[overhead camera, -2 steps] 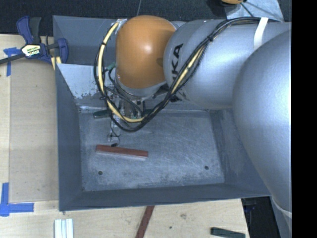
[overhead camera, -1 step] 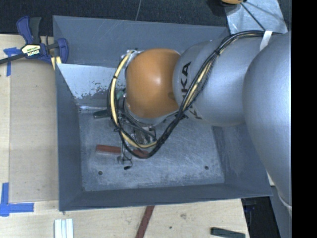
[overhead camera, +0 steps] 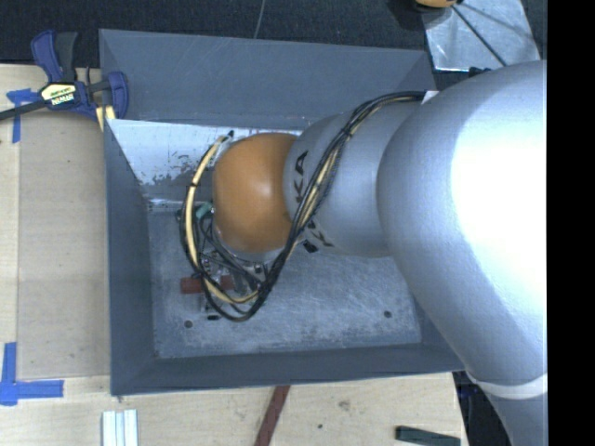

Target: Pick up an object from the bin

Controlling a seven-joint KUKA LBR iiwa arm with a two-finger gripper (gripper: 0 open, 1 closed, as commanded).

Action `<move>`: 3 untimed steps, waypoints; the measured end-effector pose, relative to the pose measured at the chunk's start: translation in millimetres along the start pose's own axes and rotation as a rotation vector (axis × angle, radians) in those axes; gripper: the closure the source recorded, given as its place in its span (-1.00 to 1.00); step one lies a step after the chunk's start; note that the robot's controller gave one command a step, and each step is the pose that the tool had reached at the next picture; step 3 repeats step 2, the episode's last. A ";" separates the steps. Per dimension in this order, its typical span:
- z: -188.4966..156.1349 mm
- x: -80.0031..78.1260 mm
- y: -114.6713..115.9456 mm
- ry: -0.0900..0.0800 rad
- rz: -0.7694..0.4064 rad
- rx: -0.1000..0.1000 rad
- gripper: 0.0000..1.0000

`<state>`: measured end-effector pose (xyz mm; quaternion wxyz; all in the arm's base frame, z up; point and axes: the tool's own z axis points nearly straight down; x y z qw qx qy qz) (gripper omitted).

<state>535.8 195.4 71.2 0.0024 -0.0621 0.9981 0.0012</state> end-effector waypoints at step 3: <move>-134.3 -17.2 2.4 0.002 -0.025 0.002 1.00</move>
Offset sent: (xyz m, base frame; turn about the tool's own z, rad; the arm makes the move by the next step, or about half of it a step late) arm 0.0151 0.0044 0.1337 -0.0267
